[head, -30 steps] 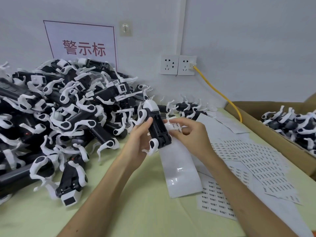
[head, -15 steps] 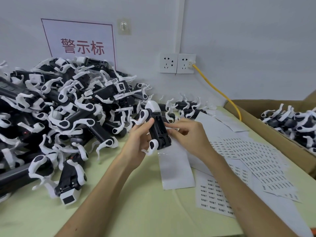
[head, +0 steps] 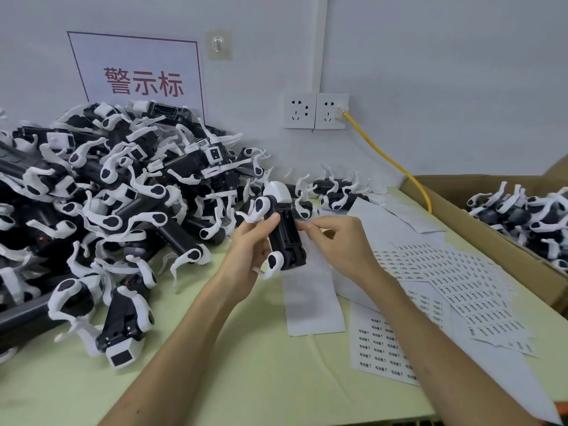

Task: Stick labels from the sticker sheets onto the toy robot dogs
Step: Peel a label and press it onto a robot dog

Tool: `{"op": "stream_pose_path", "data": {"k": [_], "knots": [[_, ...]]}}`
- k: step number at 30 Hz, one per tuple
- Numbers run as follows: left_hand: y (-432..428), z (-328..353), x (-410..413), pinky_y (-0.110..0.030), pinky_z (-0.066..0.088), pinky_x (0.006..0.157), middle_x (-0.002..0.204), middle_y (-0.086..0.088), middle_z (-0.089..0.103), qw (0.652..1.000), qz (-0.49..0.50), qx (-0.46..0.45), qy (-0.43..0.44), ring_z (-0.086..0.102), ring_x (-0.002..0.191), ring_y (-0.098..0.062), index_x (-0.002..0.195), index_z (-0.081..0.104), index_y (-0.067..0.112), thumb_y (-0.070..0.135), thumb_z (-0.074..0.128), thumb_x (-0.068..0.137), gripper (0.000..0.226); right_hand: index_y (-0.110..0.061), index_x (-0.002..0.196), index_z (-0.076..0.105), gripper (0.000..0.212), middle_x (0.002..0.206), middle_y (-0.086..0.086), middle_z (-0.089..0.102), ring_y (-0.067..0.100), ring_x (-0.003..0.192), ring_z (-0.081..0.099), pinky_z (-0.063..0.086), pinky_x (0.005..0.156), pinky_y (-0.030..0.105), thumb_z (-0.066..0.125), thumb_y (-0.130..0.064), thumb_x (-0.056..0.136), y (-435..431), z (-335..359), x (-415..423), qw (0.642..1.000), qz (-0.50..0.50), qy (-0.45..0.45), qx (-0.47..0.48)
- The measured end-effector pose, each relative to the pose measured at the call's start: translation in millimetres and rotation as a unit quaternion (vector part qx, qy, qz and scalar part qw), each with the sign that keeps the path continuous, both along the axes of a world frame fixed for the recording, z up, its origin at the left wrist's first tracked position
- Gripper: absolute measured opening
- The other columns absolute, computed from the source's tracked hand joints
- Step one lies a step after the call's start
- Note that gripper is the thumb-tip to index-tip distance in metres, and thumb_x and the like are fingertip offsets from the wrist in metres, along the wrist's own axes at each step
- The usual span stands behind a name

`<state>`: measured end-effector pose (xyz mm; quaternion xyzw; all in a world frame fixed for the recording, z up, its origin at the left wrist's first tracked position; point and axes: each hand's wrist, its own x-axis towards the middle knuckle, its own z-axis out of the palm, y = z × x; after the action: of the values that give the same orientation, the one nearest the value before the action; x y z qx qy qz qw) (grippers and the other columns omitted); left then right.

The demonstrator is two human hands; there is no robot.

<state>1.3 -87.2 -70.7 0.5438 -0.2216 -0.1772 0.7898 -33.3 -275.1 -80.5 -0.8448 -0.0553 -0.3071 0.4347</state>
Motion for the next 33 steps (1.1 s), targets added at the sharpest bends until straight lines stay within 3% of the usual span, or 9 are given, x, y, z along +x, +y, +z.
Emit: {"op": "stream_pose_path", "data": {"k": [3, 5, 9, 13, 22, 25, 28, 30, 33], "knots": [[-1.5, -2.2, -0.4, -0.071, 0.038, 0.109, 0.131, -0.026, 0.066, 1.0, 0.013, 0.008, 0.0, 0.06, 0.124, -0.049, 0.137, 0.057, 0.0, 0.035, 0.064, 0.091, 0.059, -0.017, 0.089, 0.083, 0.02, 0.082, -0.002, 0.078, 0.014, 0.07, 0.069, 0.052, 0.062, 0.031, 0.066, -0.012, 0.095, -0.9, 4.1, -1.0, 0.999, -0.015, 0.003, 0.033], [-1.4, -2.8, -1.1, -0.07, 0.043, 0.108, 0.124, -0.022, 0.071, 1.0, 0.013, 0.004, 0.002, 0.066, 0.117, -0.043, 0.135, 0.059, 0.002, 0.033, 0.065, 0.09, 0.055, -0.012, 0.088, 0.083, 0.018, 0.083, 0.001, 0.078, 0.022, 0.082, 0.072, 0.056, 0.072, 0.038, 0.067, -0.012, 0.096, -2.5, 6.2, -1.4, 0.999, -0.021, -0.005, 0.033], [-0.3, -3.2, -0.1, -0.054, 0.056, 0.095, 0.118, -0.015, 0.074, 1.0, 0.007, -0.004, 0.001, 0.072, 0.104, -0.029, 0.131, 0.062, 0.004, 0.033, 0.064, 0.091, 0.049, -0.015, 0.095, 0.081, 0.009, 0.091, -0.007, 0.075, 0.008, 0.067, 0.065, 0.049, 0.062, 0.019, 0.075, -0.011, 0.091, -5.3, 9.7, -6.0, 0.999, -0.007, -0.021, 0.034], [2.0, -1.9, 0.9, -0.049, 0.058, 0.091, 0.123, -0.015, 0.073, 1.0, 0.009, -0.004, -0.004, 0.071, 0.109, -0.032, 0.133, 0.06, 0.005, 0.037, 0.063, 0.094, 0.051, -0.015, 0.094, 0.08, 0.011, 0.096, 0.001, 0.071, 0.011, 0.056, 0.061, 0.046, 0.062, 0.017, 0.084, -0.012, 0.084, -7.2, 10.4, -9.3, 0.999, 0.031, 0.006, 0.016], [-0.2, -1.6, -2.7, -0.07, 0.041, 0.109, 0.131, -0.022, 0.068, 1.0, 0.007, 0.006, -0.018, 0.063, 0.123, -0.045, 0.138, 0.057, 0.003, 0.044, 0.072, 0.083, 0.07, -0.011, 0.088, 0.081, 0.002, 0.089, 0.003, 0.076, 0.024, 0.07, 0.069, 0.057, 0.069, 0.033, 0.081, -0.013, 0.087, -5.0, 9.8, -4.7, 0.999, 0.017, 0.016, 0.042], [0.1, -2.6, -2.5, -0.061, 0.048, 0.099, 0.13, -0.023, 0.068, 1.0, 0.013, 0.012, -0.016, 0.064, 0.117, -0.046, 0.137, 0.058, 0.004, 0.042, 0.069, 0.086, 0.063, -0.012, 0.086, 0.082, 0.008, 0.084, -0.001, 0.077, 0.021, 0.067, 0.067, 0.052, 0.063, 0.027, 0.079, -0.019, 0.089, -2.0, 7.7, -2.8, 0.999, 0.019, 0.019, 0.044], [-0.9, -5.5, 0.0, -0.033, 0.05, 0.07, 0.113, -0.016, 0.071, 0.999, 0.009, 0.021, -0.026, 0.067, 0.089, -0.032, 0.128, 0.062, 0.007, 0.04, 0.067, 0.088, 0.052, -0.016, 0.083, 0.08, 0.011, 0.08, 0.0, 0.075, 0.013, 0.055, 0.054, 0.045, 0.058, 0.026, 0.078, -0.023, 0.09, -2.8, 6.9, -1.7, 0.999, 0.006, 0.041, 0.016], [-1.5, -5.9, 0.2, -0.027, 0.052, 0.063, 0.109, -0.017, 0.069, 0.999, 0.003, 0.021, -0.031, 0.068, 0.075, -0.023, 0.123, 0.063, 0.01, 0.038, 0.067, 0.088, 0.045, -0.018, 0.082, 0.079, 0.011, 0.08, 0.004, 0.073, 0.017, 0.061, 0.054, 0.045, 0.062, 0.031, 0.077, -0.024, 0.091, -3.4, 7.8, -1.4, 0.999, 0.0, 0.05, 0.006], [-2.6, -7.3, 2.3, -0.042, 0.06, 0.083, 0.121, -0.02, 0.072, 0.999, 0.001, 0.019, -0.03, 0.073, 0.105, -0.031, 0.13, 0.063, 0.007, 0.036, 0.065, 0.091, 0.048, -0.019, 0.082, 0.077, 0.013, 0.076, -0.003, 0.071, 0.01, 0.066, 0.056, 0.045, 0.064, 0.028, 0.072, -0.017, 0.094, -5.6, 10.2, -1.0, 0.998, -0.017, 0.042, 0.048]]}}
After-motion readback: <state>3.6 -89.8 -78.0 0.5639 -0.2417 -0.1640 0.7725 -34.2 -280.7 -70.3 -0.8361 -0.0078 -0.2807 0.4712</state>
